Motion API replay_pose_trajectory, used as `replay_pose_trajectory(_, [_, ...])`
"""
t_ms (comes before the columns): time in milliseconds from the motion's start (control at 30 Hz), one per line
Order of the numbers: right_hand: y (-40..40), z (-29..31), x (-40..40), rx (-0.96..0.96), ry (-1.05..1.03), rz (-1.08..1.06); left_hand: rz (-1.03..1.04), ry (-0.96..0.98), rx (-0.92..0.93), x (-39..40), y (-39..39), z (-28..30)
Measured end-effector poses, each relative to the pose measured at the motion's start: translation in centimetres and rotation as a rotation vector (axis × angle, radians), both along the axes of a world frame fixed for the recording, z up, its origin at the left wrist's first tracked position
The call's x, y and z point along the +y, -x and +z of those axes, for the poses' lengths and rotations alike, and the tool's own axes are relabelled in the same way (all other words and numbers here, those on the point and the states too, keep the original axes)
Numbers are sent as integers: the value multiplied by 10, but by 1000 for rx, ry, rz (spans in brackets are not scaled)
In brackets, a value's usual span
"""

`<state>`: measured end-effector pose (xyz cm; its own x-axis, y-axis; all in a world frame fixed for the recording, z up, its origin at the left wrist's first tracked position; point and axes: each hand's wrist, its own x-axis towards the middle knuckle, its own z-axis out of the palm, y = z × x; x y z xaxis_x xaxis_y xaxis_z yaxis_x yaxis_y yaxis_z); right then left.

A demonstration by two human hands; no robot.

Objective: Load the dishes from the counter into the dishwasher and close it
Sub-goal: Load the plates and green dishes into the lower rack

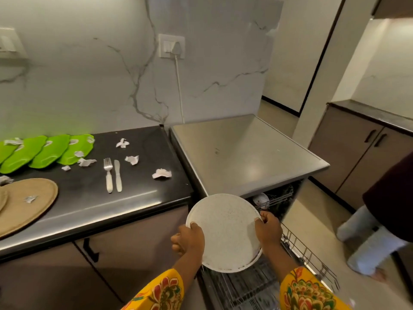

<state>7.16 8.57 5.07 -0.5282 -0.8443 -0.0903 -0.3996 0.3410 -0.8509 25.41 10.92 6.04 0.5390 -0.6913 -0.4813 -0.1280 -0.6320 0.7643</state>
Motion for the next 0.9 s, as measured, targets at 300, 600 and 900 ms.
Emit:
replay_pose_trajectory(300, [89, -37, 21, -56, -89, -120, -144, -46, -2, -6, 84, -35])
replay_pose_trajectory(600, [147, -77, 44, -61, -237, -110, -229, -111, 43, -5, 137, -63])
replay_pose_trajectory(900, [174, -122, 57, -95, -415, -123, -287, -200, 1, -4, 165, -96])
